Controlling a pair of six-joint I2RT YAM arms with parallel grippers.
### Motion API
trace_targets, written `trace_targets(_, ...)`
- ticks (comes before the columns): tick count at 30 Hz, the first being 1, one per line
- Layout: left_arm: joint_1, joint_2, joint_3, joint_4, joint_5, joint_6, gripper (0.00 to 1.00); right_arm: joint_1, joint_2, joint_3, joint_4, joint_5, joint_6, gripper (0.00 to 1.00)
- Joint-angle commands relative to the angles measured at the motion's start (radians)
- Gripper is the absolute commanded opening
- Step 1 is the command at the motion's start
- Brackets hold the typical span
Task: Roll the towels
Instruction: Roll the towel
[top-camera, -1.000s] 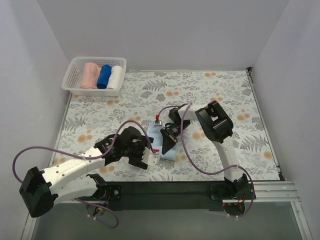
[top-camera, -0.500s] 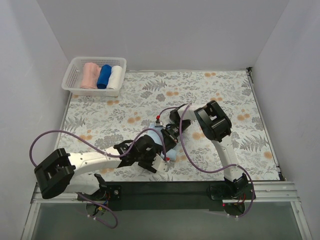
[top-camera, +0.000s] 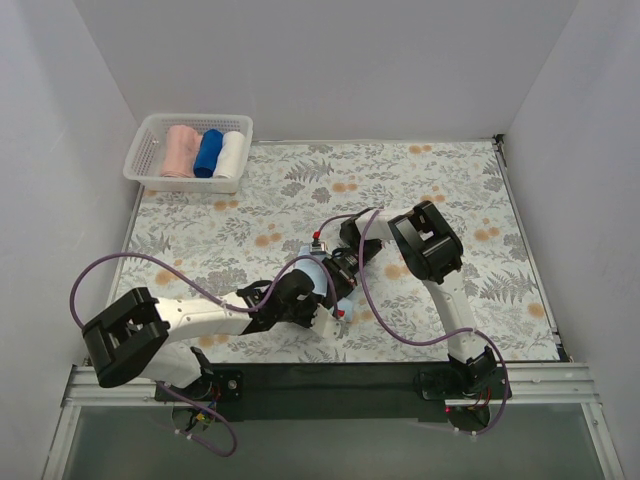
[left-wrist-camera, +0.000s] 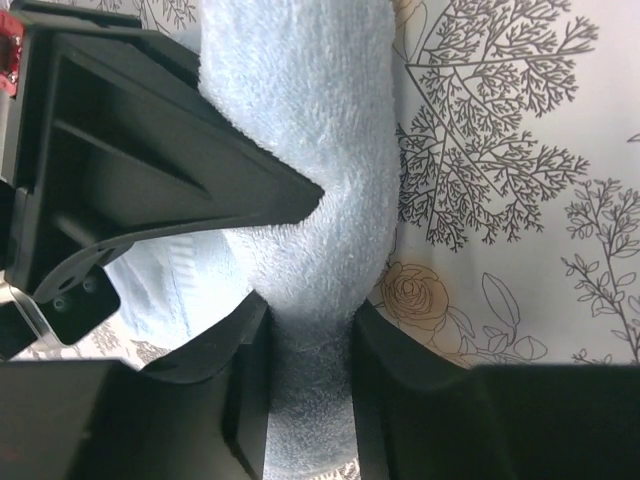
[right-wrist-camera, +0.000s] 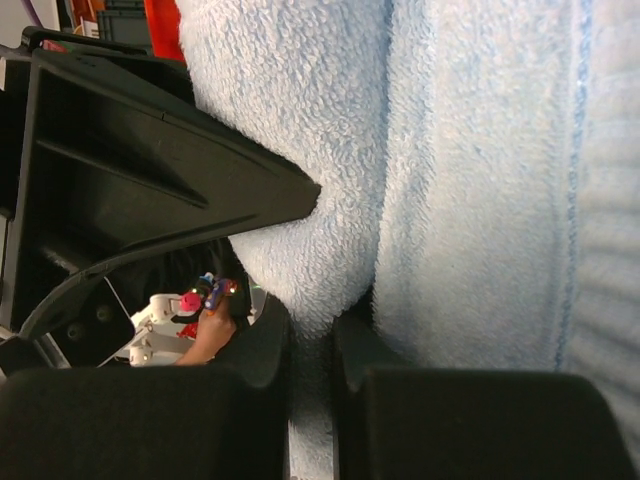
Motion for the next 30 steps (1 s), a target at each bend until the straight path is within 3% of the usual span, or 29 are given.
trace_targets(1,0.0,0.014,-0.001,-0.108,0.079,-0.021,0.19,-0.001,0.022,-0.011,0.077,0.256,-0.075,0.14)
trace_targets(6,0.0,0.029,0.03,-0.291,0.171,-0.022,0.1,-0.061,-0.068,0.049,0.066,0.331,-0.028,0.28)
trace_targets(11,0.006,0.05,0.071,-0.409,0.252,-0.05,0.05,-0.179,-0.212,0.186,0.046,0.408,0.035,0.53)
trace_targets(17,0.068,0.136,0.183,-0.544,0.368,-0.063,0.04,-0.323,-0.458,0.256,0.123,0.569,0.136,0.64)
trace_targets(21,0.117,0.265,0.28,-0.623,0.457,-0.085,0.08,-0.357,-0.677,0.198,0.27,0.785,0.153,0.66)
trace_targets(24,0.193,0.338,0.338,-0.676,0.505,-0.085,0.09,-0.359,-0.849,0.071,0.442,1.02,0.135,0.8)
trace_targets(25,0.21,0.355,0.353,-0.682,0.514,-0.085,0.09,-0.359,-0.886,0.014,0.52,1.058,0.136,0.97)
trace_targets(27,0.255,0.415,0.404,-0.729,0.536,-0.062,0.09,-0.357,-0.972,-0.02,0.554,1.118,0.124,0.99)
trace_targets(30,0.29,0.51,0.484,-0.794,0.565,-0.053,0.1,-0.357,-1.05,-0.039,0.518,1.079,0.046,0.99)
